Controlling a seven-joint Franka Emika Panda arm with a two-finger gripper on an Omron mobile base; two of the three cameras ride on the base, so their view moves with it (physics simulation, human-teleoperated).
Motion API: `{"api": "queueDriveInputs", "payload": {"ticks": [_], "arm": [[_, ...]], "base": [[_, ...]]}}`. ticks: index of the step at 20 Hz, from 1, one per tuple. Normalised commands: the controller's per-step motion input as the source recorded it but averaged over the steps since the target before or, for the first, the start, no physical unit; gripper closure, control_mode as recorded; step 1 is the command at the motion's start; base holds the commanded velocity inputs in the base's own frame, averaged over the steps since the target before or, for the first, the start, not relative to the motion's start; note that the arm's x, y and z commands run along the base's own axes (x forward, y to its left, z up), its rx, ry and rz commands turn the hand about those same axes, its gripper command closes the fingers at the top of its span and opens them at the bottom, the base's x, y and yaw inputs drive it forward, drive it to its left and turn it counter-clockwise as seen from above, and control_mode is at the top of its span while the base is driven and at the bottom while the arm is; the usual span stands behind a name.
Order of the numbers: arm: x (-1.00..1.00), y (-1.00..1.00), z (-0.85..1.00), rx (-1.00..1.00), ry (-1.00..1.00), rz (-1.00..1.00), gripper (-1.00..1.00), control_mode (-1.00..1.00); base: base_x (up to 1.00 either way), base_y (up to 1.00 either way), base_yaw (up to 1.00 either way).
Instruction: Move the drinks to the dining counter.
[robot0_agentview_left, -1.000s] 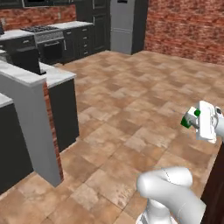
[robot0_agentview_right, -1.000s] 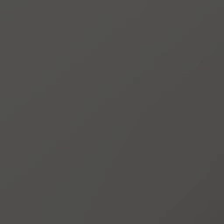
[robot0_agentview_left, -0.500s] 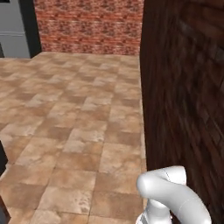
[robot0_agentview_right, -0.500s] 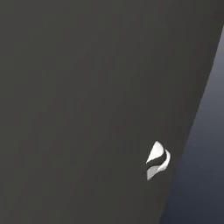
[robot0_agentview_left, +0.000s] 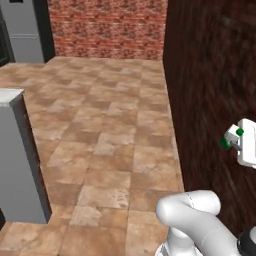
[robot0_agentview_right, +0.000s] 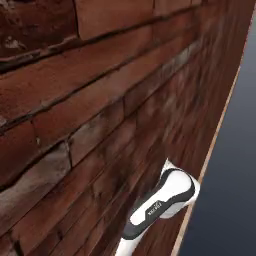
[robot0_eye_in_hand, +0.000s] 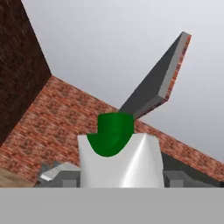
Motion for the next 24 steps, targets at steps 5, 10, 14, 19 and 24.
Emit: {"api": "queueDriveInputs", "payload": {"ticks": [5, 10, 14, 19, 24], "arm": [[0.0, 0.0, 0.0, 0.0, 0.0, 0.0, 1.0, 1.0], [0.0, 0.0, 0.0, 0.0, 0.0, 0.0, 1.0, 1.0], [0.0, 0.0, 0.0, 0.0, 0.0, 0.0, 1.0, 1.0], [0.0, 0.0, 0.0, 0.0, 0.0, 0.0, 1.0, 1.0], [0.0, 0.0, 0.0, 0.0, 0.0, 0.0, 1.0, 1.0]], "base": [[-1.0, 1.0, 0.0], [-0.88, 1.0, 0.0], [-0.44, 1.0, 0.0], [-0.04, 1.0, 0.0], [0.43, 1.0, -0.09]]}}
